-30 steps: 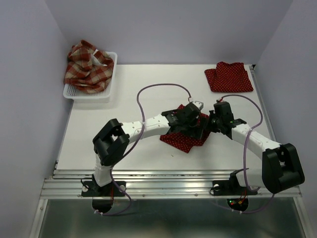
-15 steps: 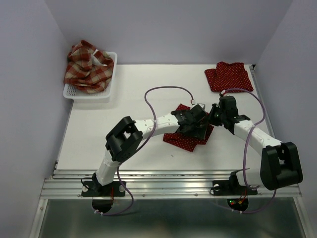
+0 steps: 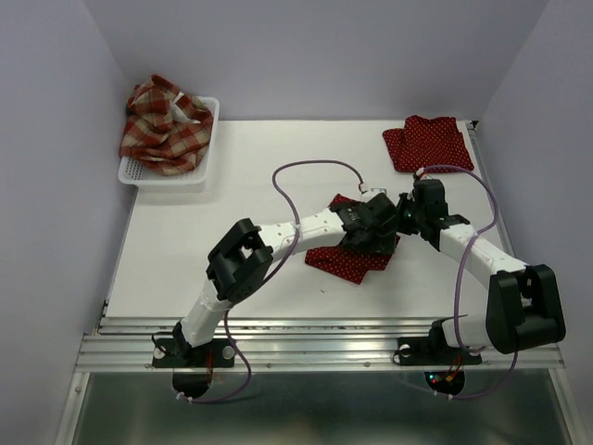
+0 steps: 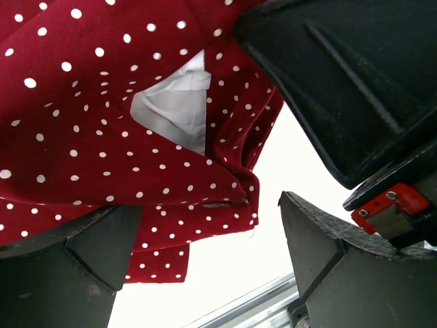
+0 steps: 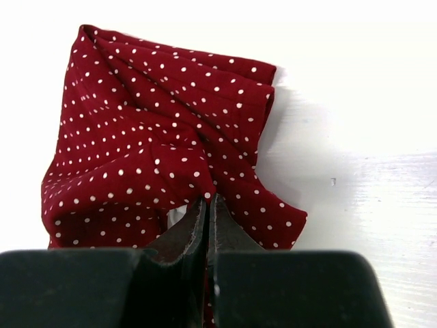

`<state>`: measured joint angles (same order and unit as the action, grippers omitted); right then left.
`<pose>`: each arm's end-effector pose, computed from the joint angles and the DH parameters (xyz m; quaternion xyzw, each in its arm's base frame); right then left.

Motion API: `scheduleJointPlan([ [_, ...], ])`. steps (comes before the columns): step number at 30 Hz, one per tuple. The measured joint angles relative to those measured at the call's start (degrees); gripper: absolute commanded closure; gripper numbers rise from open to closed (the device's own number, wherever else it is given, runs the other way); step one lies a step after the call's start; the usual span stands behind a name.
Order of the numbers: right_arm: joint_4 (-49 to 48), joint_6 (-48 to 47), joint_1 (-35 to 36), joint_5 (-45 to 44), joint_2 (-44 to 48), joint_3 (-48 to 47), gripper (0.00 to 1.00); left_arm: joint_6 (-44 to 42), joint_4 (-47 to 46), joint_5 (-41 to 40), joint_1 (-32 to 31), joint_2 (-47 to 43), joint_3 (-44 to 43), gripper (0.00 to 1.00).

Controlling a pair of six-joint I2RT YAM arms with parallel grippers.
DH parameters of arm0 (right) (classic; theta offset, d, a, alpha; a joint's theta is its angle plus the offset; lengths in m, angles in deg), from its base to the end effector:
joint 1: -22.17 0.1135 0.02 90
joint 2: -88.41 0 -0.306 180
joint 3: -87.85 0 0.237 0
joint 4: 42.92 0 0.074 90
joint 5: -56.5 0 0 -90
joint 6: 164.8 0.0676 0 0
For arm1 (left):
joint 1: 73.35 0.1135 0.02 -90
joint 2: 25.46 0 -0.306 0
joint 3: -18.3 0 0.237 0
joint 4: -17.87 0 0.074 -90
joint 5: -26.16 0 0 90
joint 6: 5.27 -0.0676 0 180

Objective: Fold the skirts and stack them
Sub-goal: Fold the skirt

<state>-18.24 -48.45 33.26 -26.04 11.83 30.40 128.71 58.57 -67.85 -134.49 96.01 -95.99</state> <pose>0.2678 0.0614 0.2358 0.0966 0.9132 0.1823 0.3515 0.2502 -0.4442 0.2400 0.1267 0.9241 -0.2653 0.2442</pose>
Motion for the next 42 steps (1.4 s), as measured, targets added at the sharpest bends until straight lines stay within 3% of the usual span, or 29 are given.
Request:
scheduleJointPlan([
  [2, 0.0, 0.0, -0.5, 0.0, 0.0, 0.0, 0.99, 0.8, 1.8, -1.1, -0.5, 1.1, -2.1, 0.17],
  [3, -0.1, 0.0, -0.6, 0.0, 0.0, 0.0, 0.99, 1.1, 2.4, -1.6, -0.7, 1.6, -3.0, 0.24],
  [4, -0.1, 0.0, -0.9, -0.1, 0.0, 0.0, 0.99, 1.4, 3.2, -2.1, -0.9, 2.3, -4.1, 0.39],
  [7, -0.1, 0.0, -1.0, 0.0, 0.0, 0.0, 0.99, 2.2, 4.4, -3.8, -1.9, 3.4, -6.1, 0.62],
  [8, -0.2, 0.0, -1.0, 0.4, 0.0, 0.0, 0.99, 2.4, 5.0, -4.5, -2.1, 3.5, -6.1, 0.63],
  [12, -0.1, -0.1, -1.0, 2.4, 0.0, -0.5, 0.99, 2.8, 6.0, -8.0, -1.6, 3.6, -3.7, 0.60],
  [13, -0.1, -0.1, -1.0, 2.7, 0.0, -0.7, 0.99, 2.9, 6.4, -8.7, -1.4, 3.6, -3.0, 0.48],
  [14, -0.1, -0.1, -1.0, 3.0, 0.0, -0.8, 0.99, 2.7, 6.9, -9.4, -1.2, 3.7, -2.2, 0.45],
  [23, 0.1, -0.7, -3.1, 5.0, -0.4, -2.5, 0.98, 1.2, 3.2, -9.7, -0.1, 3.2, 3.3, 0.47],
  [33, 2.1, -6.4, -4.3, 3.0, -6.2, -9.2, 0.96, -3.5, -13.3, -4.8, 2.7, -11.0, 27.0, 0.47],
  [39, 6.7, -5.0, -4.4, -7.7, -14.1, -11.7, 0.75, -5.5, -18.4, -3.0, 2.8, -13.9, 32.0, 0.48],
  [40, 7.8, -4.7, -4.4, -10.0, -15.4, -12.5, 0.48, -5.6, -19.0, -2.8, 2.8, -14.2, 32.6, 0.48],
  [41, 8.6, -4.7, -4.5, -11.7, -16.4, -13.4, 0.39, -5.7, -19.1, -2.6, 2.8, -14.5, 32.9, 0.48],
  [42, 9.1, -4.9, -4.8, -12.4, -16.9, -14.1, 0.38, -5.9, -19.1, -2.4, 2.8, -14.7, 33.2, 0.48],
])
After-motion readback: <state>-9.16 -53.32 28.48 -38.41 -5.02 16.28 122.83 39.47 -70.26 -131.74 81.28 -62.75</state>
